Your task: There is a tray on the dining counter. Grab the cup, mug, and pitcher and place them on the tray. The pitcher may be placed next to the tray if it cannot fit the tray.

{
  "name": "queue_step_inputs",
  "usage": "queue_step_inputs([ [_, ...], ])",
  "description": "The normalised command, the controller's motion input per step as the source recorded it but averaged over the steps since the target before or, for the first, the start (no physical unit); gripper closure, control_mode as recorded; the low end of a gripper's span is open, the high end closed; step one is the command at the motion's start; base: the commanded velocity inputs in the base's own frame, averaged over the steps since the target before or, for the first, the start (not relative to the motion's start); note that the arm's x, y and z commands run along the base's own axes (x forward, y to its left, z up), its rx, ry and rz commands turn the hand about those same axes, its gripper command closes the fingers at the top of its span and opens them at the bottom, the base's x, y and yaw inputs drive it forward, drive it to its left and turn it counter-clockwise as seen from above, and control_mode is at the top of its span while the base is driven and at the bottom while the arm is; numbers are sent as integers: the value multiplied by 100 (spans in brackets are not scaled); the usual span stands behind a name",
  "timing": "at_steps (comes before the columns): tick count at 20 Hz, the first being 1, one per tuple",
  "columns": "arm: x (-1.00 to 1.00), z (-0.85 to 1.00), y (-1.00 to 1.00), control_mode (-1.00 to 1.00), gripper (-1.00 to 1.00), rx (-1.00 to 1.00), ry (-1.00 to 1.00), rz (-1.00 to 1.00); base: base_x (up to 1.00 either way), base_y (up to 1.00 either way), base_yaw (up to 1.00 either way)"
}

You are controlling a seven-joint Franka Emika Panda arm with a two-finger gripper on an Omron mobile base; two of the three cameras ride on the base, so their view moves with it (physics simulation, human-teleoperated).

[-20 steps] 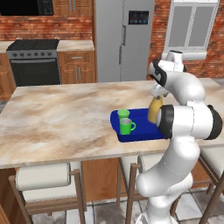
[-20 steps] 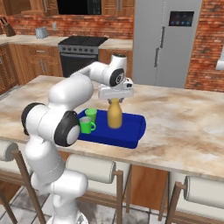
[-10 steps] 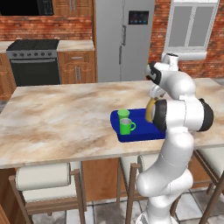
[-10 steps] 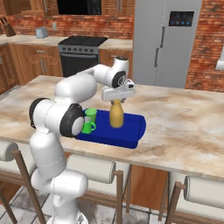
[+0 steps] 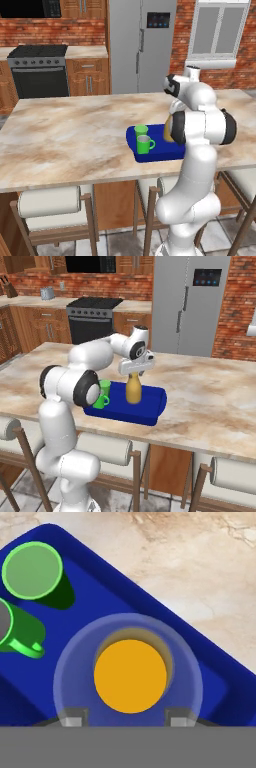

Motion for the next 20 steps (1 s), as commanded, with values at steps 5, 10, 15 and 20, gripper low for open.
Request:
queue_step_inputs([
  [5, 18, -21, 0, -100, 100, 0, 0, 5, 0, 0, 0],
  [10, 12, -24, 0, -100, 100, 0, 0, 3, 0, 0, 0],
  [15, 2, -13, 1, -100, 100, 0, 0, 2, 0, 0, 0],
  [20, 0, 0, 0, -100, 100, 0, 0, 0, 0, 0, 0],
])
